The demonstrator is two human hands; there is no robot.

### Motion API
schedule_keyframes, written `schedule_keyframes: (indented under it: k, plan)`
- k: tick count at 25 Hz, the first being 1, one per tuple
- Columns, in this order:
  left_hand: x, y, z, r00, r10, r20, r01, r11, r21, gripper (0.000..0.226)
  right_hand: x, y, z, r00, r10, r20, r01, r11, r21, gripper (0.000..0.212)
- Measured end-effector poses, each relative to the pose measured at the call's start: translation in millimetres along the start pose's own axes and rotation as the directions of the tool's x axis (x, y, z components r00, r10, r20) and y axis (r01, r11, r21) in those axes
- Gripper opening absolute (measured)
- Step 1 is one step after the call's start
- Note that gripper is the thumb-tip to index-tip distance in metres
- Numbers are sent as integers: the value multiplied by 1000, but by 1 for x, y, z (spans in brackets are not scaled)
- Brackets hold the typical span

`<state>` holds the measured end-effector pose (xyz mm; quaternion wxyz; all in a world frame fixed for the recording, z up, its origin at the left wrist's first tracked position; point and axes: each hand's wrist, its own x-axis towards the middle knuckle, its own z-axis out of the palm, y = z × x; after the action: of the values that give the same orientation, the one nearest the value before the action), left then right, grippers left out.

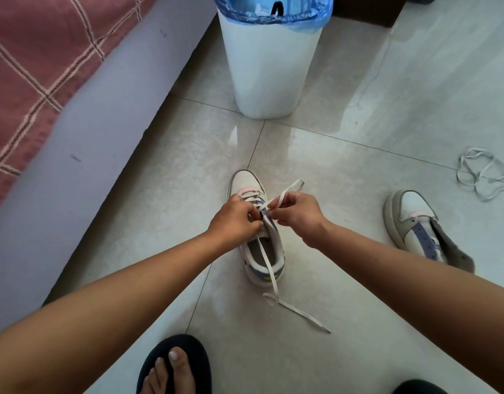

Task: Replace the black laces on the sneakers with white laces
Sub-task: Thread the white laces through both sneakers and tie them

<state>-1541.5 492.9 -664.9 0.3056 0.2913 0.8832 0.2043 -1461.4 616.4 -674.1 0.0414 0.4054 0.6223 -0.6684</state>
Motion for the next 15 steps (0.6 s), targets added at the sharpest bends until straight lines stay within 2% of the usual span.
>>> schedule_keyframes:
  k: [3,5,7,9,11,15]
  plan:
    - [0,4,6,999,-10,-41,11,1000,9,16,-3,1,-3,1000,18,15,-19,998,63,18]
    - [0,5,9,998,-10,-62,12,1000,26,14,-8,3,-6,998,30,53,-35,995,97,22]
    - [1,3,8,999,3,-46,-3,1000,18,11,-14,7,-7,994,58,89,-59,998,6,30]
    - [3,2,4,999,12,35,-12,1000,6,10,-17,10,-5,986,102,134,-82,985,-150,43]
    - [6,1,-3,989,17,148,-21,1000,23,14,-15,14,1,975,123,182,-84,974,-209,49]
    - [1,-1,-33,941,64,333,-39,996,-81,12,-11,24,11,990,129,57,-121,985,-126,49]
